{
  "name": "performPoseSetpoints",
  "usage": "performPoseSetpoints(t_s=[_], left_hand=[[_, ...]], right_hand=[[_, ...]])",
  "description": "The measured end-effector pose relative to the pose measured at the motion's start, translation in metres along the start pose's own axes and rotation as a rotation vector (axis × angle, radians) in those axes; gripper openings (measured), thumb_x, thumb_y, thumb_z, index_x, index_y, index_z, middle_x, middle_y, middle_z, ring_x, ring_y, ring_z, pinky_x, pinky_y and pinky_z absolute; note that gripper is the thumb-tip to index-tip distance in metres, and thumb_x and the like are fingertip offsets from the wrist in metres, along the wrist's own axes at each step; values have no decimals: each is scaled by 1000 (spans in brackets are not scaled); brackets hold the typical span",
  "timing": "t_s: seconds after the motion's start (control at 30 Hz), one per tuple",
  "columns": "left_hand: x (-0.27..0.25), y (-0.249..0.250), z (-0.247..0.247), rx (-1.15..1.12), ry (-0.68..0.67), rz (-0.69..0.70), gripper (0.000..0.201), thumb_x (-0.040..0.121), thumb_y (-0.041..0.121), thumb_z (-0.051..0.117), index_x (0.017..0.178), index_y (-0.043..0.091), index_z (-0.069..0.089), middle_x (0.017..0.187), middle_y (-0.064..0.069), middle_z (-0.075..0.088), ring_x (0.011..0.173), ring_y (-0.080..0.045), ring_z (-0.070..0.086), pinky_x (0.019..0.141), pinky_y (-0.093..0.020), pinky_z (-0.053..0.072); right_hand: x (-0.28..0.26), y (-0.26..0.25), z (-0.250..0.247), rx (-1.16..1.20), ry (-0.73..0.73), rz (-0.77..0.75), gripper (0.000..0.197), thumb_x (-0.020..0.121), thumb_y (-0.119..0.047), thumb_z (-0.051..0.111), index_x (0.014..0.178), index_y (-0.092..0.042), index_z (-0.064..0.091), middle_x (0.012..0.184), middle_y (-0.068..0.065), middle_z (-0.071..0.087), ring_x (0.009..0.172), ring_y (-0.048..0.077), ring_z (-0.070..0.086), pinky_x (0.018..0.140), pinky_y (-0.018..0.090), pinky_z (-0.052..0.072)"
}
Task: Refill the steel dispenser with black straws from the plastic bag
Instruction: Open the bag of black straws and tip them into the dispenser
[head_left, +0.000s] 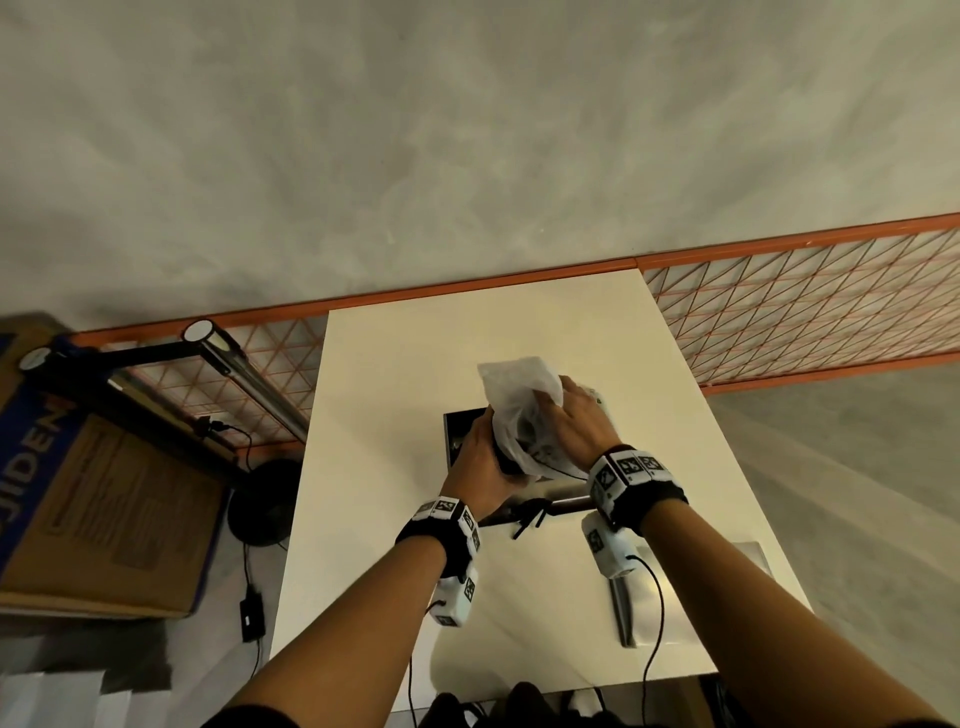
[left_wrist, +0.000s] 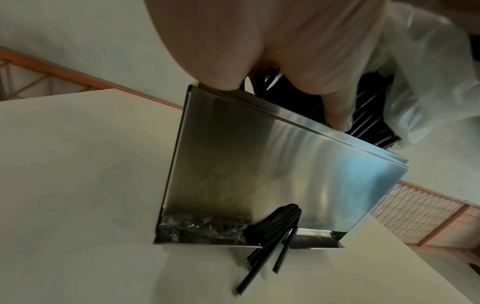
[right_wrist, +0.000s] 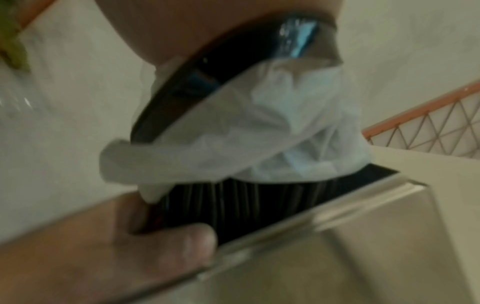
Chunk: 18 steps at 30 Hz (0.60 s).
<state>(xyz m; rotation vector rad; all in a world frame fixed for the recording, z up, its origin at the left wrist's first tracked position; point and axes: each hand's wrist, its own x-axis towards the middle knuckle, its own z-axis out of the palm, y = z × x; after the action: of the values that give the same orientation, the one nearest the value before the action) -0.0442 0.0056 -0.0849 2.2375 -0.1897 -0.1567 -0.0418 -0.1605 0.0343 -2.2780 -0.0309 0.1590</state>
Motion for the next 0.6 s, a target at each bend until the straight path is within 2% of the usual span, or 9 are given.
performPoseSetpoints(t_s=[0.07, 0.13, 0.2, 0.27, 0.37, 0.43, 0.5, 0.6], left_hand=[[-3, 5, -3, -42, 16, -3, 77, 66, 35, 94, 129, 38, 49, 125, 12, 63, 117, -5, 63, 94, -29, 57], [-7, 6, -5, -65, 53, -20, 69, 75, 31, 88, 129, 40, 47, 127, 10, 61, 118, -5, 61, 97, -26, 54], [-10, 5, -6, -62, 70, -53, 60, 86, 26, 79, 136, 31, 45, 131, 5, 58, 123, -13, 58, 103, -33, 51], [-11, 5, -7, -26, 73, -45, 56, 93, 19, 70, 143, 21, 44, 140, 1, 54, 130, -18, 53, 109, -40, 46], [-10, 10, -8, -12, 68, -48, 62, 95, 15, 65, 151, 20, 39, 151, 2, 46, 140, -18, 45, 117, -39, 39], [-11, 11, -8, -11, 70, -52, 66, 95, 18, 67, 153, 21, 35, 154, 2, 42, 142, -16, 41, 118, -36, 36], [-12, 10, -8, -17, 57, -58, 71, 93, 26, 71, 153, 24, 32, 154, 4, 39, 141, -14, 41, 115, -29, 37], [-14, 11, -9, -34, 48, -68, 80, 87, 37, 76, 152, 27, 31, 153, 7, 37, 138, -10, 43, 108, -24, 38]], right_hand=[[2, -4, -4, 84, -24, 47, 43, 104, -41, 33, 103, -10, 63, 114, 16, 66, 97, 28, 60, 86, 38, 47], [3, -7, -11, 181, -22, 101, 49, 103, -47, 34, 104, -9, 65, 111, 15, 66, 96, 29, 60, 86, 40, 48], [5, -9, -19, 271, 12, 151, 54, 102, -49, 35, 114, -6, 65, 110, 12, 61, 98, 28, 59, 84, 37, 46], [8, -7, -28, 345, 74, 190, 55, 101, -51, 36, 114, -5, 63, 111, 13, 61, 96, 28, 58, 82, 33, 43], [13, -1, -42, 446, 216, 234, 59, 101, -53, 38, 118, -2, 61, 119, 19, 63, 96, 27, 58, 84, 34, 43], [14, 7, -49, 503, 321, 290, 62, 101, -52, 37, 127, 1, 57, 127, 20, 59, 100, 25, 55, 86, 31, 39], [16, 16, -54, 514, 393, 352, 66, 101, -53, 34, 134, 2, 52, 135, 21, 54, 111, 30, 54, 87, 28, 34], [17, 28, -52, 567, 446, 428, 73, 99, -60, 33, 139, 1, 45, 142, 22, 49, 125, 36, 50, 98, 34, 36]])
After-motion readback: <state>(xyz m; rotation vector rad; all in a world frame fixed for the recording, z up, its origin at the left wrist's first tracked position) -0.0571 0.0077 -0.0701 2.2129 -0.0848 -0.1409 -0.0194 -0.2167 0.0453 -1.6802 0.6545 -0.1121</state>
